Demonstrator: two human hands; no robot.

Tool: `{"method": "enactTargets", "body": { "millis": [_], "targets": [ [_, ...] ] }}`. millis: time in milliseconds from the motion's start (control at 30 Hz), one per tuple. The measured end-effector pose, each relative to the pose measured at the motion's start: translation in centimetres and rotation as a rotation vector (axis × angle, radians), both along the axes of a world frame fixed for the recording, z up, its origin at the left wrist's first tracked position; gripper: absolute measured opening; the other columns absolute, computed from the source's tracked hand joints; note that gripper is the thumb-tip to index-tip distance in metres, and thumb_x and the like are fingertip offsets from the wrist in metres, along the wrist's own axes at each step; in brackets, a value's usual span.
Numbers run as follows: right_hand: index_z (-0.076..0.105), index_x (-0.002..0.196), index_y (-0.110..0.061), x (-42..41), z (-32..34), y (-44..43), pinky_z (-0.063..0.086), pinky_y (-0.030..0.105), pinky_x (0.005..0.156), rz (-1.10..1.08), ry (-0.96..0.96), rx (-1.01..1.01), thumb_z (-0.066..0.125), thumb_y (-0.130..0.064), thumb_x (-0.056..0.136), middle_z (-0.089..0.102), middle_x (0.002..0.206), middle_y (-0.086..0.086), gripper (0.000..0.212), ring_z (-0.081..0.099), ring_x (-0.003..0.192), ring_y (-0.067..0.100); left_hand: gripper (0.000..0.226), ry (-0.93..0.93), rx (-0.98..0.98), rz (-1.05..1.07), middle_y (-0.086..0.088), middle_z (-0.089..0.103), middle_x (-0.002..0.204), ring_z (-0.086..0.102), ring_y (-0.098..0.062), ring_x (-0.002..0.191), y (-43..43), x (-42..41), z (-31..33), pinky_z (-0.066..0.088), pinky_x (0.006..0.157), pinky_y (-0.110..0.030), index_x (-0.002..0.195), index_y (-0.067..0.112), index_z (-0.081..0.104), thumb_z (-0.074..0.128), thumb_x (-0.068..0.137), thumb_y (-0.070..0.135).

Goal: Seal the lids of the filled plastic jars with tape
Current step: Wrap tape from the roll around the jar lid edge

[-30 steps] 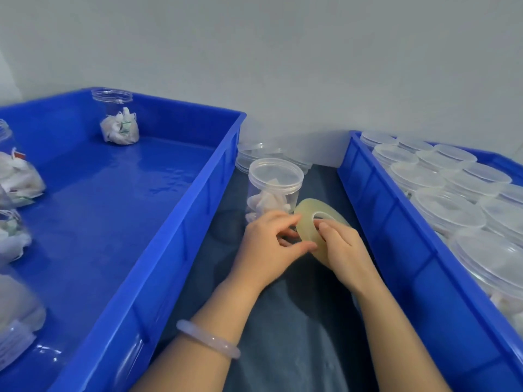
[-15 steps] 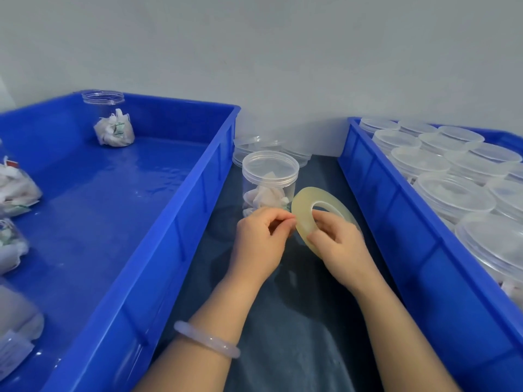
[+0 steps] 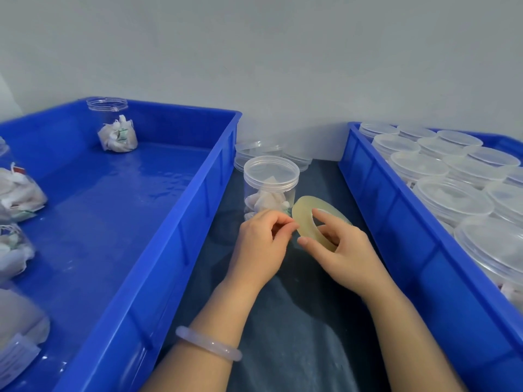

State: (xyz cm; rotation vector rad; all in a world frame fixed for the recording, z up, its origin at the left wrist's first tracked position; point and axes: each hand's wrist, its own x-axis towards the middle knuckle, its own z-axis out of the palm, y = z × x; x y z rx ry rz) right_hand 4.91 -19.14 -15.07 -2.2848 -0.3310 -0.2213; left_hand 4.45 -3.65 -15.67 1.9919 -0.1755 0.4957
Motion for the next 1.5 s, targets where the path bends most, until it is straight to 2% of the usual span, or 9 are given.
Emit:
{"method": "enactTargets", "body": {
  "millis": [167,400,500,600,667,733,967,1267,1500],
  "targets": [
    [0.059,0.117,-0.034,0.4,0.5,0.3,0.048,0.033,0.084,-0.089,-0.108,0.032,0.063,-0.037,0.087,0.063,0.099,-0.011,0.031,0.057,0.103,0.009,0.015,-0.105,0.114,0.024,0.005,0.06,0.082,0.06,-0.014,0.076,-0.4,-0.2,0.6,0.049,0.075,-0.035,0.09,0.009,0.068,0.054,0.095,0.012],
    [0.062,0.074,-0.043,2.3,3.7,0.1,0.038,0.004,0.061,-0.058,-0.122,0.116,0.066,-0.029,0.087,0.06,0.075,-0.017,0.02,0.053,0.074,-0.004,0.009,-0.317,0.091,0.114,0.002,0.065,0.086,0.06,-0.017,0.081,-0.3,0.0,2.4,0.051,0.072,-0.035,0.09,0.01,0.068,0.061,0.092,0.015],
    [0.06,0.071,-0.042,3.3,5.4,-0.1,0.039,0.007,0.055,-0.045,-0.068,0.017,0.065,-0.032,0.088,0.058,0.071,-0.019,0.02,0.053,0.068,-0.002,0.028,-0.436,0.013,0.292,-0.002,0.056,0.113,0.05,-0.015,0.105,0.3,1.2,2.3,0.037,0.09,-0.009,0.108,0.012,0.065,0.069,0.081,0.017],
    [0.06,0.07,-0.041,4.0,6.0,-0.1,0.039,0.01,0.056,0.017,-0.024,-0.069,0.065,-0.034,0.087,0.061,0.076,-0.012,0.019,0.054,0.071,0.004,0.061,-0.192,-0.201,0.152,0.0,0.03,0.144,0.027,-0.001,0.132,1.0,2.8,1.5,0.019,0.098,0.002,0.122,0.032,0.053,0.082,0.071,0.017],
    [0.063,0.071,-0.04,4.3,5.7,0.2,0.044,0.02,0.062,0.042,-0.007,-0.084,0.066,-0.036,0.086,0.064,0.079,-0.005,0.016,0.055,0.072,0.009,0.062,-0.115,-0.32,0.012,0.009,0.027,0.149,0.024,0.001,0.138,1.4,3.7,0.9,0.024,0.114,-0.018,0.119,0.04,0.047,0.081,0.07,0.02],
    [0.066,0.071,-0.038,4.8,5.4,0.4,0.044,0.023,0.059,0.057,-0.014,-0.073,0.067,-0.037,0.084,0.064,0.074,-0.005,0.014,0.054,0.066,0.008,0.066,-0.131,-0.366,-0.034,0.015,0.032,0.147,0.029,-0.004,0.14,1.6,4.2,0.3,0.029,0.116,-0.037,0.121,0.038,0.045,0.082,0.066,0.031],
    [0.066,0.071,-0.034,5.6,4.4,0.5,0.029,0.013,0.049,0.07,-0.011,0.034,0.068,-0.034,0.085,0.046,0.045,-0.019,0.014,0.041,0.046,0.001,0.09,-0.189,-0.331,-0.04,0.001,0.05,0.137,0.045,-0.016,0.131,1.5,4.8,-0.6,0.04,0.107,-0.044,0.125,0.03,0.043,0.084,0.047,0.047],
    [0.062,0.062,-0.029,5.8,3.9,1.6,0.033,0.008,0.045,-0.023,-0.053,0.077,0.074,-0.041,0.078,0.046,0.045,-0.028,0.023,0.045,0.05,-0.008,0.082,-0.203,-0.313,0.057,0.015,0.055,0.123,0.052,-0.004,0.119,1.0,4.5,-0.1,0.046,0.099,-0.028,0.114,0.038,0.046,0.091,0.046,0.043],
    [0.062,0.065,-0.029,5.8,3.8,1.8,0.034,0.01,0.044,-0.031,-0.064,0.088,0.072,-0.041,0.079,0.048,0.047,-0.024,0.021,0.045,0.05,-0.005,0.075,-0.189,-0.361,0.077,0.009,0.06,0.118,0.057,-0.011,0.114,0.9,4.6,0.3,0.049,0.096,-0.038,0.113,0.024,0.053,0.083,0.05,0.051]
  ]
}}
